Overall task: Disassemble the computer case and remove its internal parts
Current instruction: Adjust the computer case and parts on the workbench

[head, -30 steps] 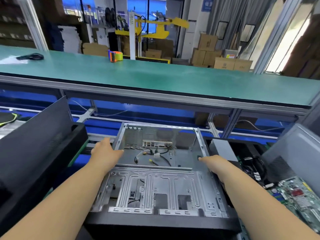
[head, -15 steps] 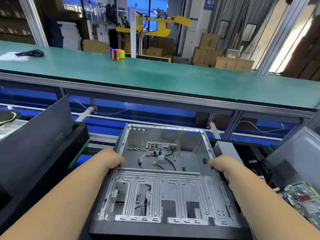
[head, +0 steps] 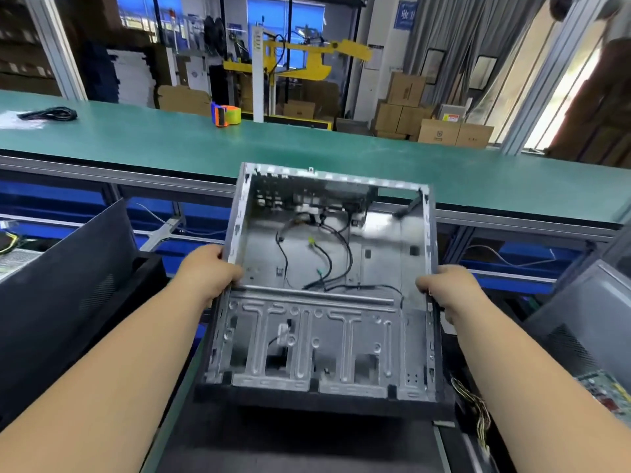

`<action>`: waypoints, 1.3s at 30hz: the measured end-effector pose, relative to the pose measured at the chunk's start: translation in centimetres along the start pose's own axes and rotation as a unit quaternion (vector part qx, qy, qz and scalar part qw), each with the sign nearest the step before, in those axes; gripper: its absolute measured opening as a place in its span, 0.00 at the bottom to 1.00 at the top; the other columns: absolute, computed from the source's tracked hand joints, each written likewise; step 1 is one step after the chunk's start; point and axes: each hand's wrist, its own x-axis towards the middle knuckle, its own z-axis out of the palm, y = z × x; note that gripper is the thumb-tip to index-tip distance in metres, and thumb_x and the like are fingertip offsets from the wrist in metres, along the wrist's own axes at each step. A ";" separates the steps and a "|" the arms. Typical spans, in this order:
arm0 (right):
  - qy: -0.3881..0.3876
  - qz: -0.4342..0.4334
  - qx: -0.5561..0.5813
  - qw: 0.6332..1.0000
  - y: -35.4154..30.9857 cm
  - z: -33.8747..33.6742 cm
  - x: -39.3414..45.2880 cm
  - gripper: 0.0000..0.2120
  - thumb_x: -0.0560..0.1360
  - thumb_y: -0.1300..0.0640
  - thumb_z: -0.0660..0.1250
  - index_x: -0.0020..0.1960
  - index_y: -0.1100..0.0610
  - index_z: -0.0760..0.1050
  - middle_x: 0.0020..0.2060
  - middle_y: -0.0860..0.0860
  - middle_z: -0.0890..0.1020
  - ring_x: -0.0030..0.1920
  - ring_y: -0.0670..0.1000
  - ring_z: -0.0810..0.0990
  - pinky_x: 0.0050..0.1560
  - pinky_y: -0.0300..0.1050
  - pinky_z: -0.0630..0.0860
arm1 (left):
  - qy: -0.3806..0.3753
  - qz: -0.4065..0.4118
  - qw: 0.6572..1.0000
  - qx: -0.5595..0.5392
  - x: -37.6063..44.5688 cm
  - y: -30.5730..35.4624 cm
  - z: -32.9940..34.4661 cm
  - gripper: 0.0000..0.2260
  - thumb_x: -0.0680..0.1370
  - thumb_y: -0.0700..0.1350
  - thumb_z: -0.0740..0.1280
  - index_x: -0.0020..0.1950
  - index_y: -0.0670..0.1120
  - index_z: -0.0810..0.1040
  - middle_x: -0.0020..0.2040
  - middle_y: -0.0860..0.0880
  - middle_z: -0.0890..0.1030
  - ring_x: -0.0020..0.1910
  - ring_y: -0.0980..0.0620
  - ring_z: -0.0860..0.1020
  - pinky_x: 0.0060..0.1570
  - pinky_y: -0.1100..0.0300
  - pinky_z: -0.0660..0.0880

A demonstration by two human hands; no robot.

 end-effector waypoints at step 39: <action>0.054 -0.178 0.116 0.976 13.7 4.4 -8.2 0.13 0.81 0.46 0.61 0.65 0.42 0.68 0.48 0.37 0.77 0.53 0.48 0.74 0.54 0.42 0.65 | 0.028 0.046 0.992 -0.113 -10.0 -10.9 4.0 0.16 0.79 0.55 0.65 0.61 0.71 0.63 0.44 0.78 0.76 0.48 0.68 0.74 0.43 0.68 0.67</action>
